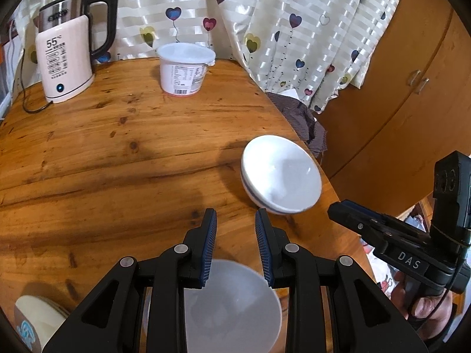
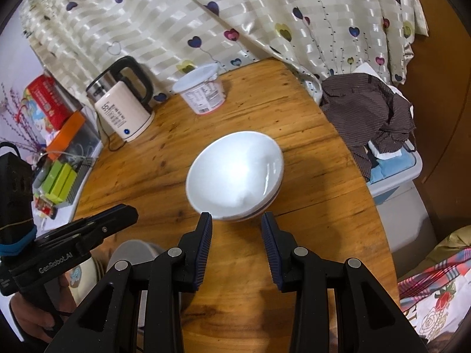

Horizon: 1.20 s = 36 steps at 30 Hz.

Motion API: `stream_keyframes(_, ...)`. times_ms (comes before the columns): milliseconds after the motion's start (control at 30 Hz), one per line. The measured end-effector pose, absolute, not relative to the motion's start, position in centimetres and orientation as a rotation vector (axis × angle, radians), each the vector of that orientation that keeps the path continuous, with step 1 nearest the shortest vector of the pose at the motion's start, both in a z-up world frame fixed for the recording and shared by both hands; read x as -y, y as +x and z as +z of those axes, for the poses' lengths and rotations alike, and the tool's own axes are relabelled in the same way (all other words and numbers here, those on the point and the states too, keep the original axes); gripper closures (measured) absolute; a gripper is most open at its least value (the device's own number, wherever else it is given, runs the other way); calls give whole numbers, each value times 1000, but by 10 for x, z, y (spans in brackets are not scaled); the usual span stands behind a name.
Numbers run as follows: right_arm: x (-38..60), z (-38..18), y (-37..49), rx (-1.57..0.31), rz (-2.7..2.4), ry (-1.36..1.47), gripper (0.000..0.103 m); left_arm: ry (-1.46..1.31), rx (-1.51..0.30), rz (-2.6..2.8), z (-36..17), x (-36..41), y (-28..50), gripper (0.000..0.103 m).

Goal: Organize plates and bowls

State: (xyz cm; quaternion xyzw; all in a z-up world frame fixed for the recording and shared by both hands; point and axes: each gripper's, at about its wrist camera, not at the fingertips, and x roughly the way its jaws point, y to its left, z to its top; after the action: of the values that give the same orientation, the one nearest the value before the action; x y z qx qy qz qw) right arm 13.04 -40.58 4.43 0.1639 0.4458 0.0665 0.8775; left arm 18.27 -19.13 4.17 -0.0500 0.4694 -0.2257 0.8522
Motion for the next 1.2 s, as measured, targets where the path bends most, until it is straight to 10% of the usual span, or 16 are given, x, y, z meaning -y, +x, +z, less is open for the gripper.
stream_keyframes(1200,432,7,183,-984,78,380,71,-114,-1066,-538,5,238,244,75)
